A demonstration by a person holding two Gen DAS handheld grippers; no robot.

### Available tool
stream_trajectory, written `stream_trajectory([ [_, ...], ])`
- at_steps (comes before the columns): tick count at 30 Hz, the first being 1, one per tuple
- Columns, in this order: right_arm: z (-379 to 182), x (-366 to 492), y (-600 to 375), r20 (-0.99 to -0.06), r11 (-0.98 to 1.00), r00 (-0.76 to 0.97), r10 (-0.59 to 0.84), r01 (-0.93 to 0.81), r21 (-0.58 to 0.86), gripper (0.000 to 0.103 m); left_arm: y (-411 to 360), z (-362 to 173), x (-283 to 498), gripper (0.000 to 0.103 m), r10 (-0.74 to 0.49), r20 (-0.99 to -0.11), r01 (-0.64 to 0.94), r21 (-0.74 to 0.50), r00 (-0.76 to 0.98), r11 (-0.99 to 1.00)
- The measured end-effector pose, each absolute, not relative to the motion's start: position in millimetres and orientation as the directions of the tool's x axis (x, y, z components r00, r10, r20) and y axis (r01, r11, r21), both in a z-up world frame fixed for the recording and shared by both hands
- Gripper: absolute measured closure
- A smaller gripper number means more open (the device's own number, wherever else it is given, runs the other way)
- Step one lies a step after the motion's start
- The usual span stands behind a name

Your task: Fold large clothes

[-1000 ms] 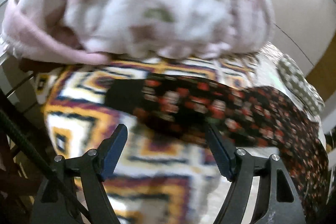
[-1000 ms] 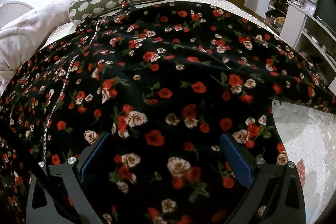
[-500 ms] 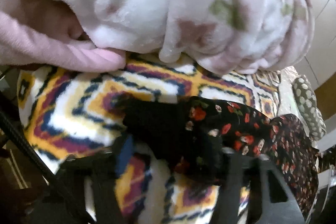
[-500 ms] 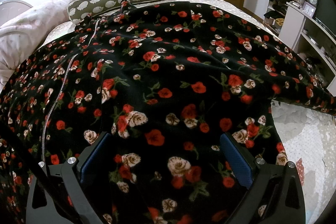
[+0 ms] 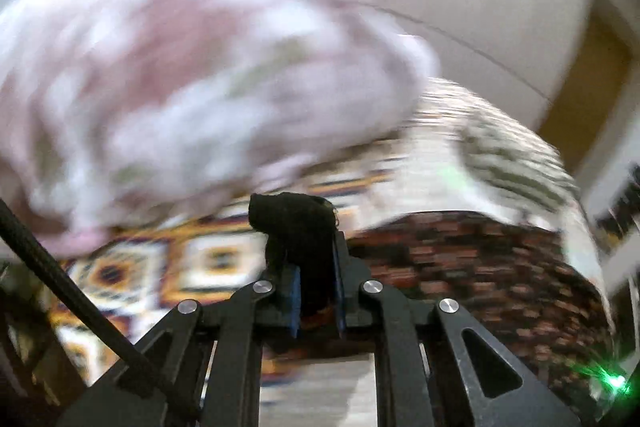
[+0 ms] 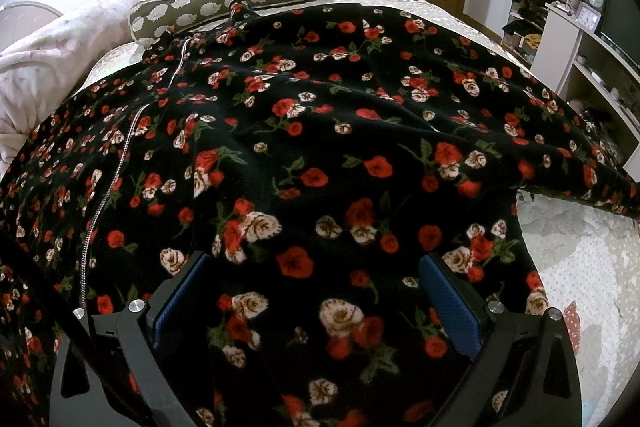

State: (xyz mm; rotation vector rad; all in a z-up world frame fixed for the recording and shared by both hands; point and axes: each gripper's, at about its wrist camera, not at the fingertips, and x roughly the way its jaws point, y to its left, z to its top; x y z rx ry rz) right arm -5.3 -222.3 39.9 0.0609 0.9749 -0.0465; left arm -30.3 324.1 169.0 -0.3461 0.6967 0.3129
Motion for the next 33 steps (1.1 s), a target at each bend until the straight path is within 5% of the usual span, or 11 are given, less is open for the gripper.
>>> stream_trajectory([
  [10,42,-8,-229,-0.816,0.994,0.578,0.032,0.069,0.088,0.0,22,204,82,0.091,-0.283,-0.658,0.159,-0.244,0.698,0.957],
  [15,43,-9,-232,-0.809,0.991,0.585,0.053,0.068,0.113,0.0,-46,184,85,0.08,-0.406,-0.682,0.293,-0.283,0.608,0.913],
  [18,42,-8,-231,-0.811,0.992,0.583,0.047,0.068,0.106,0.0,-44,179,70,0.058,-0.404,-0.686,0.304,-0.27,0.606,0.914],
  [25,42,-7,-230,-0.813,0.993,0.581,0.04,0.067,0.097,0.0,27,189,13,0.044,-0.347,-0.684,0.228,-0.262,0.642,0.938],
  [31,43,-7,-230,-0.817,0.993,0.575,0.049,0.06,0.102,0.0,114,179,-46,0.033,-0.156,-0.662,0.069,-0.156,0.733,0.985],
  [33,50,-8,-234,-0.823,0.993,0.565,0.06,0.05,0.107,0.007,136,167,-59,0.033,-0.108,-0.667,0.029,-0.129,0.737,0.991],
])
